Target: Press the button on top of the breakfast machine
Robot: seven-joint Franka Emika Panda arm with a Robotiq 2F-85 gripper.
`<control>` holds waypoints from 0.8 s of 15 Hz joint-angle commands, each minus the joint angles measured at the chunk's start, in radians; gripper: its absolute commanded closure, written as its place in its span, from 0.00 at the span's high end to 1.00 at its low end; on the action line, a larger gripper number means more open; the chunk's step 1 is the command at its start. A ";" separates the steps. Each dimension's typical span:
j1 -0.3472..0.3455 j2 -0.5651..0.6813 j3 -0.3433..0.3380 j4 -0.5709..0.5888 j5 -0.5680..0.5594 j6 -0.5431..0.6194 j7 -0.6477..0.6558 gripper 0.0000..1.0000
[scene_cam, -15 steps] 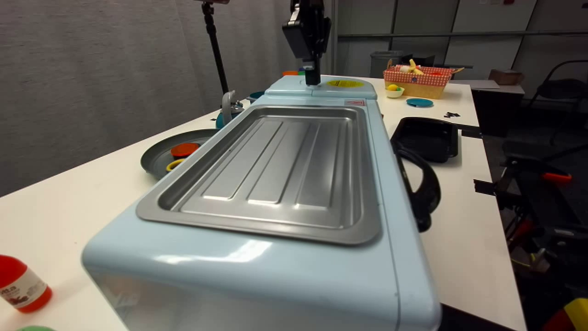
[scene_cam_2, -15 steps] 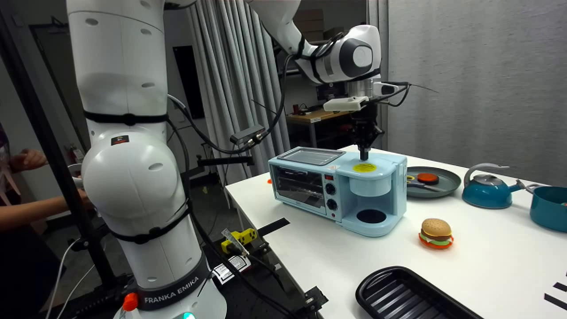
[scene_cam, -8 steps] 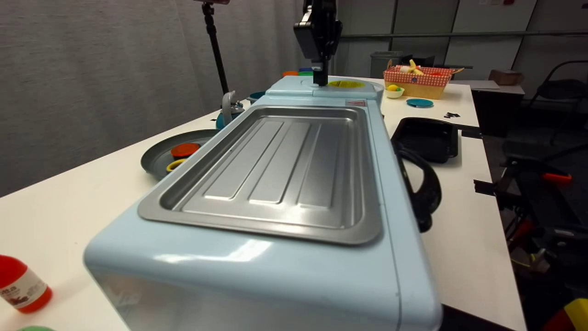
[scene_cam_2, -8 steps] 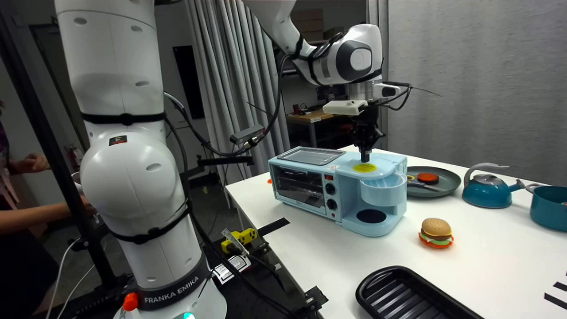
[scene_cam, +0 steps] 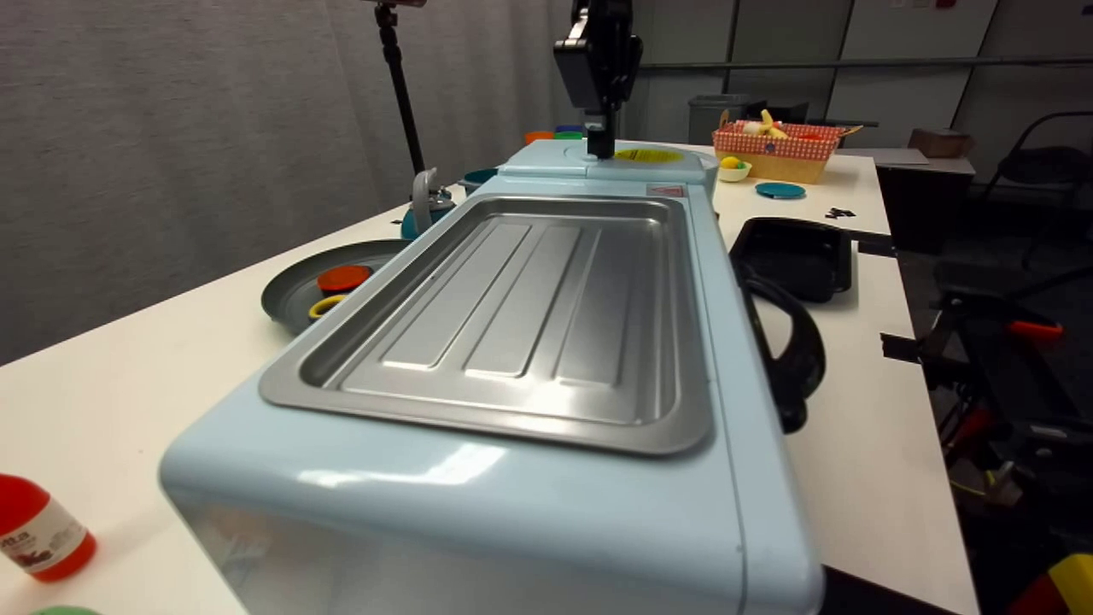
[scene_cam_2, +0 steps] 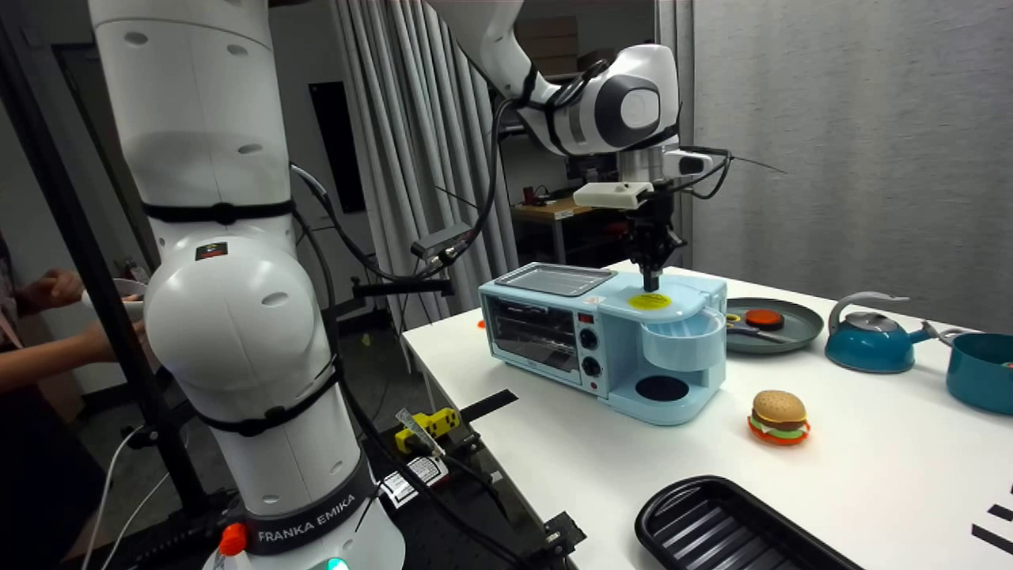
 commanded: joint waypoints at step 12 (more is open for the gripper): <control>0.025 -0.197 0.043 -0.194 -0.041 -0.099 -0.013 0.00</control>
